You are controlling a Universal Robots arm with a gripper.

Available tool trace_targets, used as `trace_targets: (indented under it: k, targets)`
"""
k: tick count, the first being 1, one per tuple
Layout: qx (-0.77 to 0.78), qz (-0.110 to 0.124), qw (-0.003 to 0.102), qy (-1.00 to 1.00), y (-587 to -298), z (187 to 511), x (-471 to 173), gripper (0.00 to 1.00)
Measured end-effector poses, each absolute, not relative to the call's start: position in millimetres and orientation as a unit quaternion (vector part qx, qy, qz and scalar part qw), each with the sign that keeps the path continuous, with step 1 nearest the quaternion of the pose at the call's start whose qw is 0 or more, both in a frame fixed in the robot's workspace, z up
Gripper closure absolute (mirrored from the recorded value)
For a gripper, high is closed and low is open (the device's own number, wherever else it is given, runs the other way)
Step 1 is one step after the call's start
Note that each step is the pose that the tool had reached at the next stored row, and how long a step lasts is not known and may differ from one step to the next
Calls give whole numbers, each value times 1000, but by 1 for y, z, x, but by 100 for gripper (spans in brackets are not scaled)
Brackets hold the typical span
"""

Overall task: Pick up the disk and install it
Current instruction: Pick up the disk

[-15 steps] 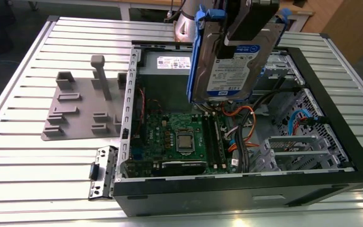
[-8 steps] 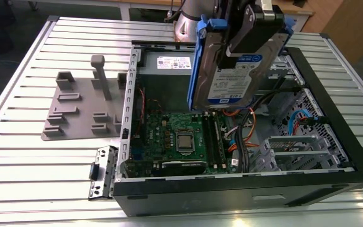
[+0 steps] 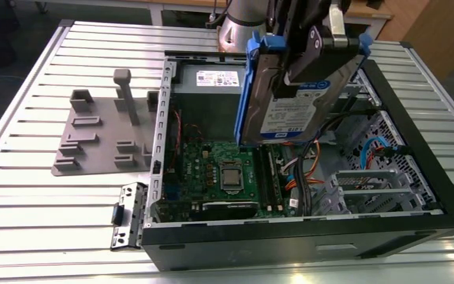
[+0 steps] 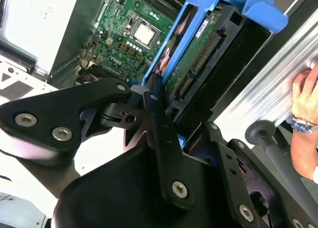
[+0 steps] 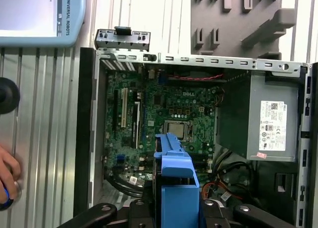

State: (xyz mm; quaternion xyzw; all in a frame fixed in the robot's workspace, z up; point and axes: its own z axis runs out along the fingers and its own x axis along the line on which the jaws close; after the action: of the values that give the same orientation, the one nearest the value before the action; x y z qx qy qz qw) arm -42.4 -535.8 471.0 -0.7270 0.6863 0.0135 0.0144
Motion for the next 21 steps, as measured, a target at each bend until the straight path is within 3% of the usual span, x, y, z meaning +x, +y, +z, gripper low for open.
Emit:
trace_targets:
  k: [10, 16, 21]
  targets:
    - [-726, 22, 24, 687, -557, 467, -41, 64]
    - [-723, 15, 16, 690, -557, 466, -30, 64]
    - [-718, 14, 15, 695, -557, 463, -24, 64]
